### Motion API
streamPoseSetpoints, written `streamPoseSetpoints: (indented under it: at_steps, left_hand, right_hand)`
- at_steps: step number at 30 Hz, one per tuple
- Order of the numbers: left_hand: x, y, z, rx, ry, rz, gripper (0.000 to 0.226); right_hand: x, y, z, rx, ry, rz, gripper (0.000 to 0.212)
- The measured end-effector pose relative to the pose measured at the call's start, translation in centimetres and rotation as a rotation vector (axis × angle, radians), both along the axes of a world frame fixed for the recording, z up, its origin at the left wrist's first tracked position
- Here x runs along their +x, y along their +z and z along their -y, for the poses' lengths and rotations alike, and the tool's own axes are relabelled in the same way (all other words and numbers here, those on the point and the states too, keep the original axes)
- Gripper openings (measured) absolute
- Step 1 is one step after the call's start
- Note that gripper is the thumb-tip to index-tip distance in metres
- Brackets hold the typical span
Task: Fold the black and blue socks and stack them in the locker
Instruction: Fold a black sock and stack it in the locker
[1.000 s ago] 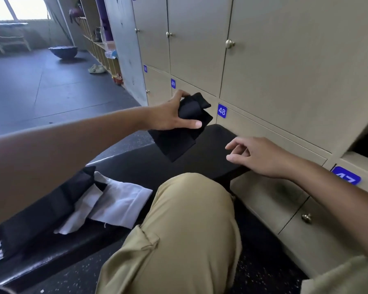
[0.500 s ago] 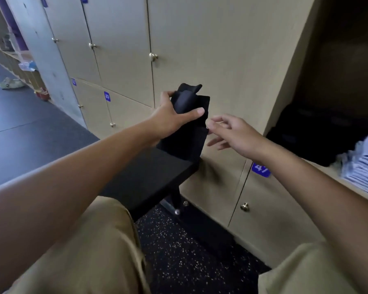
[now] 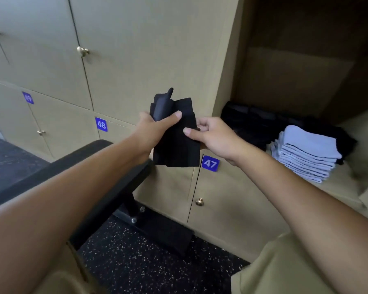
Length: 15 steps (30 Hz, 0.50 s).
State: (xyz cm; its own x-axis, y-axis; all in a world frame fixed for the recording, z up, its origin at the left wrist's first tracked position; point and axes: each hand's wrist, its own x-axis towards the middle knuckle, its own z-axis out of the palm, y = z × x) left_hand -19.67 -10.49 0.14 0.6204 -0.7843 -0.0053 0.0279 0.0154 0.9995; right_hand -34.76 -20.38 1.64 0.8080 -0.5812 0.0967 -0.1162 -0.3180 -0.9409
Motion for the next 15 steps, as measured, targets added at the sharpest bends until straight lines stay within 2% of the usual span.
streamPoseSetpoints:
  at_steps: [3,6,9,13,15]
  left_hand:
    - [-0.6,-0.1,0.4,0.001,0.013,0.009,0.071]
    - [-1.2,-0.1,0.5,0.028,-0.029,0.027,0.067]
    - [-1.7,-0.5,0.8,0.028,-0.096,0.031,0.063]
    - [-1.6,-0.5,1.3,0.000,-0.156,0.023,0.065]
    - [-1.3,-0.4,1.4,0.004,-0.202,0.033,0.070]
  right_hand:
    - [-0.9,0.1,0.6,0.005,-0.065,0.005,0.018]
    - [-2.0,0.3,0.9,0.010,-0.126,0.011,0.016]
    - [-3.1,0.1,1.3,-0.012,-0.178,0.014,0.005]
    - [-4.2,0.2,1.6,-0.039,-0.247,0.038,0.013]
    - [-4.7,0.2,1.9,-0.049,-0.292,0.039,0.009]
